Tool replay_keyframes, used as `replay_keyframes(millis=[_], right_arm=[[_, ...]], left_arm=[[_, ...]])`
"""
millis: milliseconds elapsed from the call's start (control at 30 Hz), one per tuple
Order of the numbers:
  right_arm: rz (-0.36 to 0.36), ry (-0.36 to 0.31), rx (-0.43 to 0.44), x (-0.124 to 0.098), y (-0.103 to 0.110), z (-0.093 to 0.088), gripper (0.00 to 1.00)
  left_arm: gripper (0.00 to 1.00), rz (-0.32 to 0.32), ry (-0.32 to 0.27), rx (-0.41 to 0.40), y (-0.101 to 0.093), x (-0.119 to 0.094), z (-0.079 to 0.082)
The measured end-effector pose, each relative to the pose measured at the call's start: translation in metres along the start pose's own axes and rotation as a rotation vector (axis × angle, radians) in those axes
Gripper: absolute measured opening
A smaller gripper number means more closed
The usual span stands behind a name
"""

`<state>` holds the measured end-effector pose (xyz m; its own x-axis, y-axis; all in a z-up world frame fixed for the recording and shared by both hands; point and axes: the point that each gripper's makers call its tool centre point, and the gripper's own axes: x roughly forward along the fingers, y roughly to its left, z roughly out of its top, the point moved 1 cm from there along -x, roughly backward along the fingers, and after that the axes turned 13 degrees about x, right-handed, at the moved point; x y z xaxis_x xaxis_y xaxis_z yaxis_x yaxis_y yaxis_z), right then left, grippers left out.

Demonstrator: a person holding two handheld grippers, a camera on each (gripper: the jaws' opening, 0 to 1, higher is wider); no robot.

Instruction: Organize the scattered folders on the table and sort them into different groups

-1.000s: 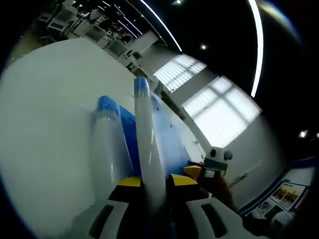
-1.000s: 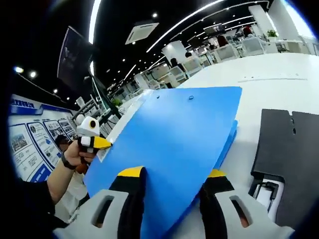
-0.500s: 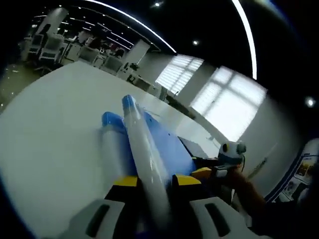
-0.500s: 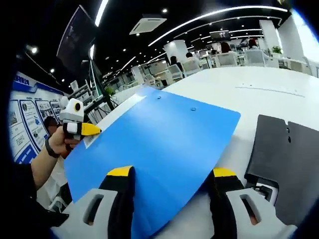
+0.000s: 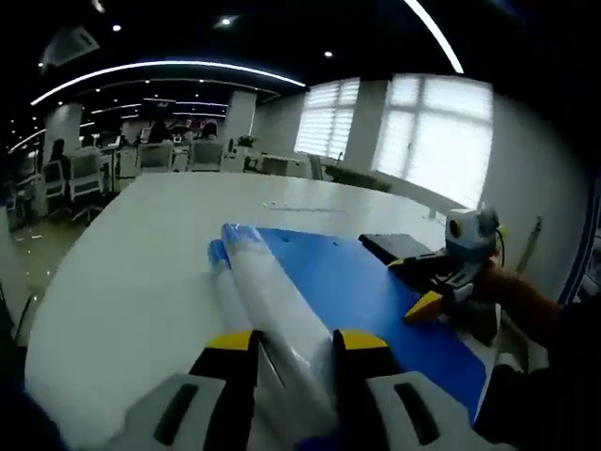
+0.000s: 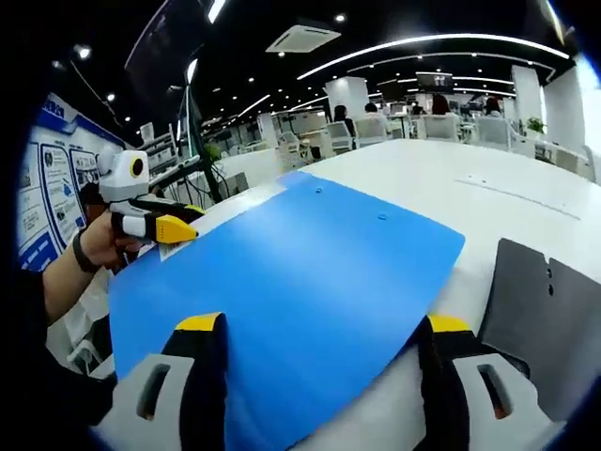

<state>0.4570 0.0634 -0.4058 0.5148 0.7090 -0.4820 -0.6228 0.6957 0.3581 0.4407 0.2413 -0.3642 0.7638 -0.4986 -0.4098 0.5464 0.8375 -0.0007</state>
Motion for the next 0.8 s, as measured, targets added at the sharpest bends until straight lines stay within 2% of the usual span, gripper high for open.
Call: replay_keyframes(millis=[400, 633, 800], right_arm=[[0.024, -0.001, -0.008, 0.0021, -0.0003, 0.0019, 0.93], [0.021, -0.004, -0.013, 0.0033, -0.0024, 0.0033, 0.95], [-0.002, -0.029, -0.035, 0.0034, -0.0055, 0.008, 0.98]], left_arm=[[0.36, -0.038, -0.041, -0.123, 0.0034, -0.0011, 0.0019], [0.37, -0.031, -0.051, -0.098, 0.0027, -0.0003, 0.0027], [0.38, -0.022, -0.044, -0.071, 0.0031, 0.0003, 0.0026]])
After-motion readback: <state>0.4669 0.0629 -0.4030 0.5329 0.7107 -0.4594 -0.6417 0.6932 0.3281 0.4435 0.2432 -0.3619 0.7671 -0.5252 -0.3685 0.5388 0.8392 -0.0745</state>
